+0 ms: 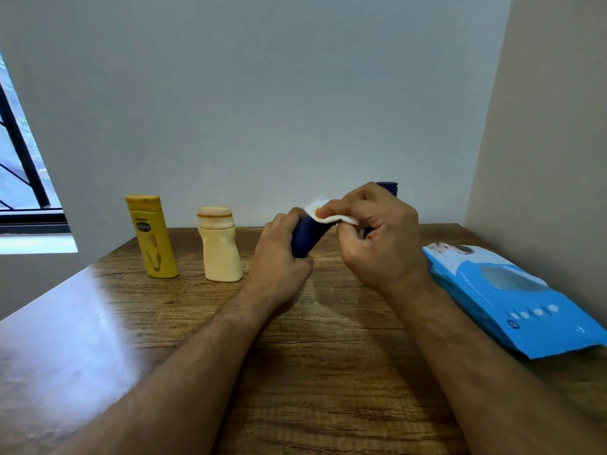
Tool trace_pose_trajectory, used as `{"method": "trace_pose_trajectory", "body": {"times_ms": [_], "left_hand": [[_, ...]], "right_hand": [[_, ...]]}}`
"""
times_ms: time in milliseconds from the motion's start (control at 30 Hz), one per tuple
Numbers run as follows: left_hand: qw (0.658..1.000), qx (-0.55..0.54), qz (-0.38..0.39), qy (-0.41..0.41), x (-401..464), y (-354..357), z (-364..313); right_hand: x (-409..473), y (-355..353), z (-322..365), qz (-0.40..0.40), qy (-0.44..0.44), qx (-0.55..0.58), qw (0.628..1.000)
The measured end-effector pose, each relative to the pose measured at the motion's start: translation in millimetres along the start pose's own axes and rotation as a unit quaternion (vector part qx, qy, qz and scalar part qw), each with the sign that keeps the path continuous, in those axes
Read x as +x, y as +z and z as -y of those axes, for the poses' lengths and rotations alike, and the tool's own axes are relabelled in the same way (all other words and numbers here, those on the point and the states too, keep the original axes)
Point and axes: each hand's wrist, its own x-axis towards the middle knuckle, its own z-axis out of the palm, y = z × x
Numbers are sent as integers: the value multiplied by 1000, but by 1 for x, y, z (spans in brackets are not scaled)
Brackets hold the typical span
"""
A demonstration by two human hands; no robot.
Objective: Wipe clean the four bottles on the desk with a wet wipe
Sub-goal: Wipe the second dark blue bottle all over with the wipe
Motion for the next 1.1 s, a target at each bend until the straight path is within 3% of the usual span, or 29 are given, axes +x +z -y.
{"method": "trace_pose_trajectory", "body": {"times_ms": [133, 233, 333, 433, 600, 700, 833, 967, 1033, 1100], "left_hand": [[1000, -2, -1, 6, -1, -1, -4], [1000, -25, -9, -8, 0, 1, -4], [1000, -17, -9, -7, -2, 0, -3], [1000, 6, 4, 1, -2, -2, -4], [994, -85, 15, -61, -1, 3, -8], [991, -99, 36, -86, -2, 7, -5], [963, -203, 52, -169, -3, 7, -8], [945, -265, 66, -177, -3, 6, -8], [949, -255, 66, -172, -3, 7, -8], [954, -234, 59, -177, -2, 10, -10]], "right_hand": [[3, 0, -8, -22, 59, -33, 997], [3, -6, -5, -73, 45, -16, 996], [1, -4, 1, -39, 18, 11, 999], [2, 2, -6, 2, 64, -1, 998], [3, -2, -6, -81, 63, -17, 995], [2, 1, -4, -45, 38, 15, 998], [2, 3, -7, -57, 91, -14, 994], [2, 2, -7, -97, 153, 0, 983], [1, 5, -6, -52, 177, 19, 983], [-1, 7, -5, 49, 224, 38, 973]]}}
